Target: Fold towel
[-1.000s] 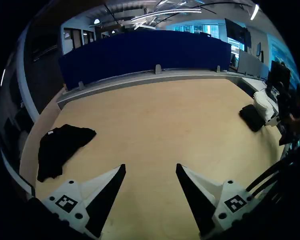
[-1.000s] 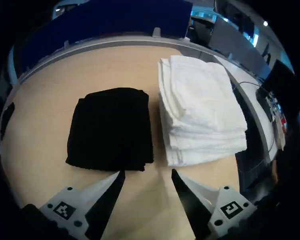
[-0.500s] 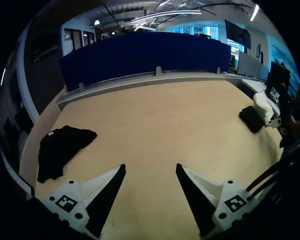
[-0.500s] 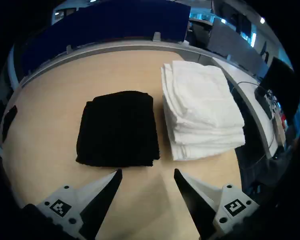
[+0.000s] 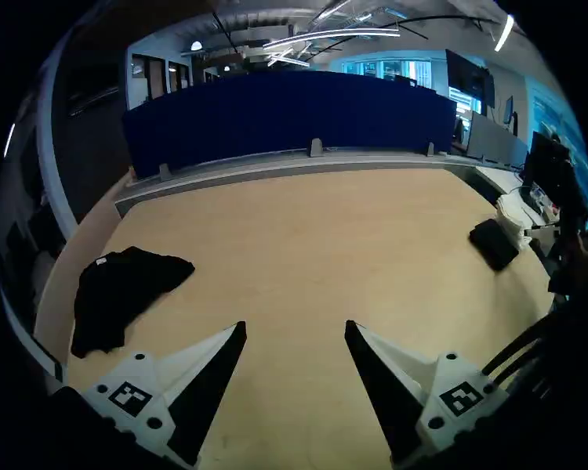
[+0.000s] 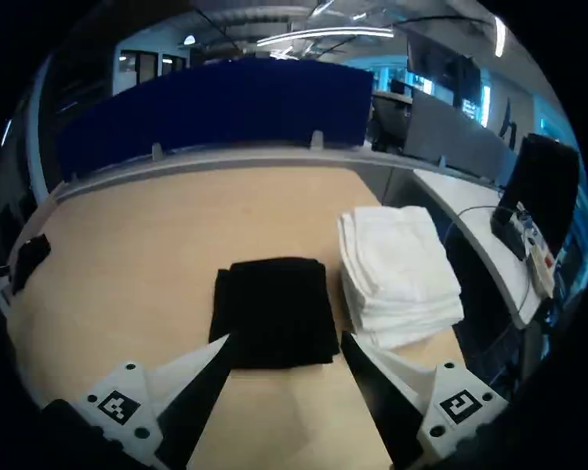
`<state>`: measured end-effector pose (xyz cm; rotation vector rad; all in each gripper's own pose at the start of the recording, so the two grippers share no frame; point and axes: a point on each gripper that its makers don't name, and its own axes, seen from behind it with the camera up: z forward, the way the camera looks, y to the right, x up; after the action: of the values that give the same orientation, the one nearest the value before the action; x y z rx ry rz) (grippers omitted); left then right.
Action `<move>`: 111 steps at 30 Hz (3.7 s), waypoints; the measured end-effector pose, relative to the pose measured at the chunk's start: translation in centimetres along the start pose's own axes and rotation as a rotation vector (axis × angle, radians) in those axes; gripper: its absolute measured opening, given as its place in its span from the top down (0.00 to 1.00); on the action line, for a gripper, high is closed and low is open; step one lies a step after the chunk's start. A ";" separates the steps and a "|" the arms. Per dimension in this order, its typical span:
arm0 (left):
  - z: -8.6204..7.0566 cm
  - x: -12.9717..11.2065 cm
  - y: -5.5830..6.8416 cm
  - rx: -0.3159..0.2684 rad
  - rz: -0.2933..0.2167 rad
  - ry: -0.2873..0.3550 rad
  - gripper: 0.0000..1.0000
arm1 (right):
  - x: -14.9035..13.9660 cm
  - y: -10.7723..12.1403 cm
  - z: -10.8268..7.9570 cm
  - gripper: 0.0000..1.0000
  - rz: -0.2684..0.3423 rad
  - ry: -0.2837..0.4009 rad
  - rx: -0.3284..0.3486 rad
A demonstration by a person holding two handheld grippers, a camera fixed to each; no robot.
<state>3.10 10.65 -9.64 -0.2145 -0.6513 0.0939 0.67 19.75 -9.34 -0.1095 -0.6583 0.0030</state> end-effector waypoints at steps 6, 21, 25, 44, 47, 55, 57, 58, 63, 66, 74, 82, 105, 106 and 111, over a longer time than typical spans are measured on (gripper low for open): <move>0.1 0.5 -0.5 -0.003 -0.008 0.016 0.07 | 5.5 -2.0 -2.4 0.00 0.067 0.198 0.010; -0.8 3.9 -2.3 0.025 -0.057 0.140 0.07 | 14.8 -6.0 -8.9 0.00 0.189 0.543 0.097; -1.2 5.7 -2.9 0.033 -0.068 0.198 0.07 | 16.6 -5.9 -9.7 0.00 0.163 0.588 0.062; -4.5 14.7 -7.1 0.126 -0.105 0.490 0.07 | 20.2 -11.5 -10.4 0.00 -0.015 0.650 0.020; -4.8 16.0 -7.7 0.134 -0.097 0.516 0.07 | 20.6 -13.2 -10.3 0.00 -0.016 0.659 0.043; -4.9 18.1 -8.4 0.140 -0.092 0.563 0.07 | 21.5 -17.5 -9.9 0.00 -0.017 0.675 0.072; -4.8 18.4 -8.5 0.138 -0.092 0.569 0.07 | 21.5 -18.2 -9.8 0.00 -0.018 0.676 0.078; -4.8 18.4 -8.5 0.136 -0.091 0.570 0.07 | 21.5 -18.5 -9.7 0.00 -0.020 0.674 0.080; -4.6 18.2 -8.4 0.129 -0.089 0.573 0.07 | 21.7 -19.4 -9.7 0.00 -0.024 0.670 0.088; -4.4 18.1 -8.5 0.124 -0.088 0.573 0.07 | 21.9 -20.0 -9.8 0.00 -0.025 0.671 0.093; -3.8 17.7 -8.8 0.138 -0.049 0.577 0.07 | 22.5 -21.6 -10.2 0.00 -0.034 0.659 0.113; -3.0 16.9 -8.9 0.168 -0.002 0.590 0.07 | 23.1 -22.6 -10.8 0.00 -0.030 0.643 0.126; 1.2 11.4 -10.9 0.214 -0.013 0.618 0.07 | 22.6 -24.7 -9.7 0.00 0.020 0.638 0.157; 1.4 11.1 -10.9 0.213 -0.017 0.622 0.07 | 22.4 -24.9 -9.5 0.00 0.016 0.640 0.158; 2.5 9.2 -10.9 0.206 -0.028 0.637 0.07 | 21.6 -25.4 -9.0 0.00 0.001 0.651 0.161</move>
<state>9.14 1.83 0.21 -0.0289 -0.0079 0.0601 22.41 -5.63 -0.60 0.0465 -0.0066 0.0207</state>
